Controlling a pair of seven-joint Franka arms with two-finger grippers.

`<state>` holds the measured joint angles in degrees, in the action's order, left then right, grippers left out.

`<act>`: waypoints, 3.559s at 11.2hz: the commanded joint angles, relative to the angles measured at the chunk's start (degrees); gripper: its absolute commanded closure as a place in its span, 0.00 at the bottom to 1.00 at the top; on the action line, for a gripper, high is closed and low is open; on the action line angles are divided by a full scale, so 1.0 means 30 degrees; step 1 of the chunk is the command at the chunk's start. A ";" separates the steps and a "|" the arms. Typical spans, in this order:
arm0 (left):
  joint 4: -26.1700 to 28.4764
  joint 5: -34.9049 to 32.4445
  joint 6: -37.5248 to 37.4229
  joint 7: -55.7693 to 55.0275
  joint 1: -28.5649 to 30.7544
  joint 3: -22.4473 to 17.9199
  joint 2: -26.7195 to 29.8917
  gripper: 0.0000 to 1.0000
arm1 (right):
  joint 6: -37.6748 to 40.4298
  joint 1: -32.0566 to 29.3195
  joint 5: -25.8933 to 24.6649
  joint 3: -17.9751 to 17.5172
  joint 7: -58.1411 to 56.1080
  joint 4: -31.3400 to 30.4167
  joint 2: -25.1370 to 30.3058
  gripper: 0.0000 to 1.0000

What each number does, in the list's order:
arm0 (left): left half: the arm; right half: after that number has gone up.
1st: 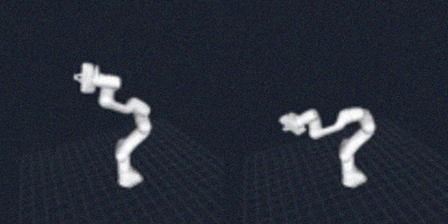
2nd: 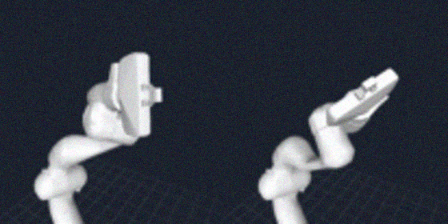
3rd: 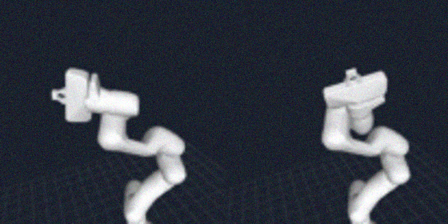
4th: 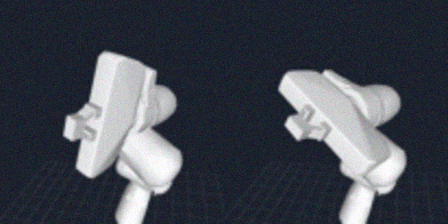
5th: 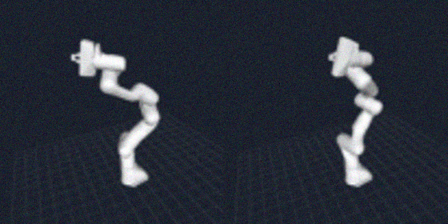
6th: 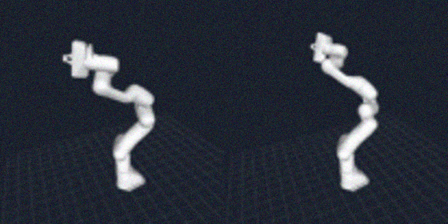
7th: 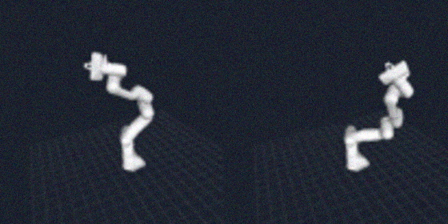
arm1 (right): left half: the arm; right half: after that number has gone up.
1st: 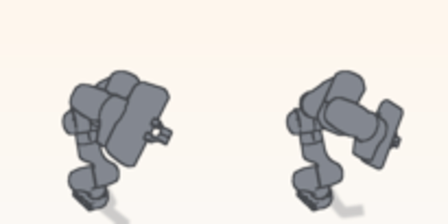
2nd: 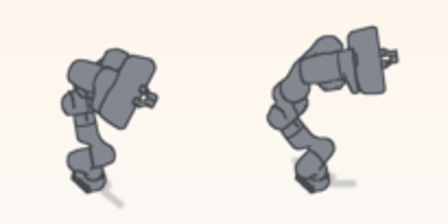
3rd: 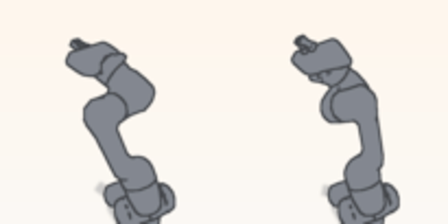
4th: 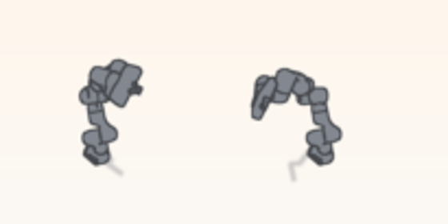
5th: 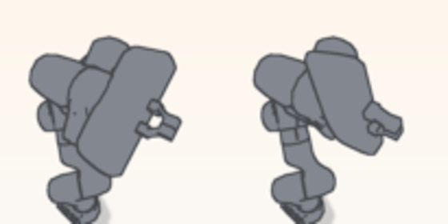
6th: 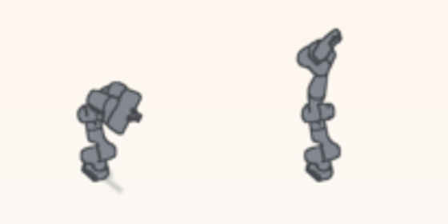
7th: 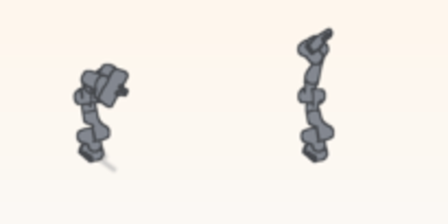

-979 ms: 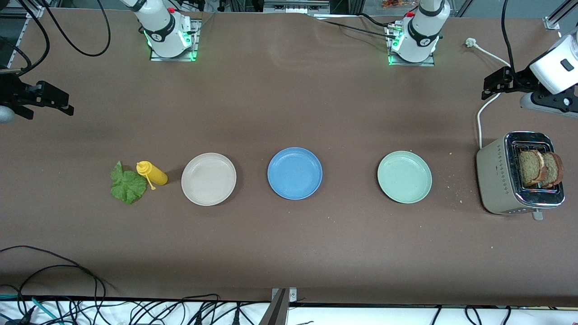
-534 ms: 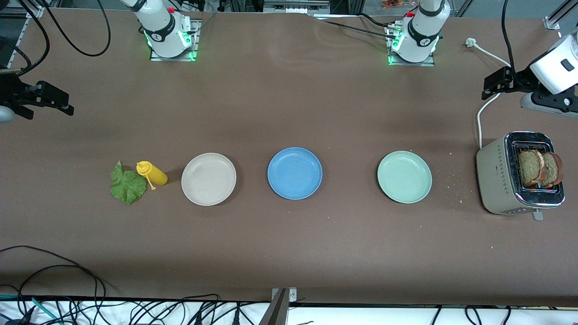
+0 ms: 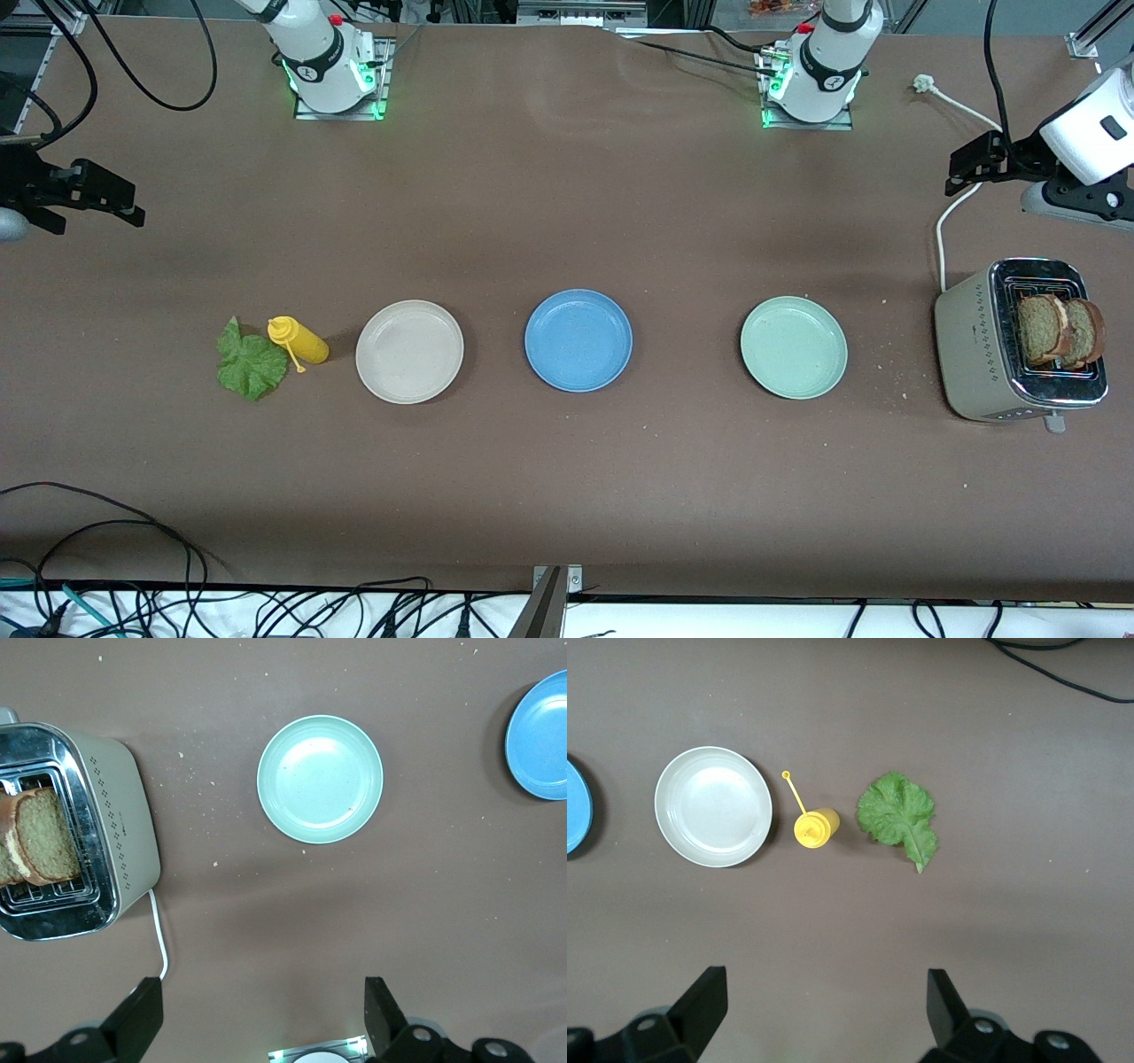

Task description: Make sandwich in blue plate with both arms

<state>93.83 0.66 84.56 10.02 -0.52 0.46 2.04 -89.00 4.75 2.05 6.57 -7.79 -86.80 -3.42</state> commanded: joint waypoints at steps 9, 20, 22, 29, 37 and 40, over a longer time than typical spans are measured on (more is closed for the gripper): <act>-0.0953 0.0277 -0.0148 -0.0060 -0.0063 0.0080 -0.1148 0.00 | 0.0165 -0.0001 -0.0011 0.0036 -0.0303 0.0311 -0.0031 0.00; -0.1359 0.0335 -0.0119 -0.0089 -0.0004 -0.0008 -0.1616 0.00 | 0.0224 -0.0030 -0.0069 0.0065 -0.0332 0.0311 -0.0031 0.00; -0.1715 0.0306 -0.0148 -0.0089 -0.0032 0.0021 -0.1793 0.00 | 0.0253 -0.0030 -0.0040 0.0065 -0.0332 0.0282 -0.0031 0.00; -0.2359 0.0306 -0.0177 -0.0792 0.0055 -0.0008 -0.1822 0.00 | 0.0224 -0.0060 -0.0011 0.0065 -0.0332 0.0282 -0.0061 0.00; -0.2447 0.0277 -0.0910 -0.1850 0.0026 0.0169 -0.1559 0.00 | 0.0253 -0.0060 -0.0011 0.0094 -0.0332 0.0282 -0.0061 0.00; -0.2944 0.0277 -0.0910 -0.1965 -0.0179 0.0227 -0.1559 0.00 | 0.0253 -0.0060 0.0019 0.0094 -0.0332 0.0282 -0.0061 0.00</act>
<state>87.46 0.66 83.10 4.66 -0.63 1.06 -2.62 -88.97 4.72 2.05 6.76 -7.84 -86.80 -3.42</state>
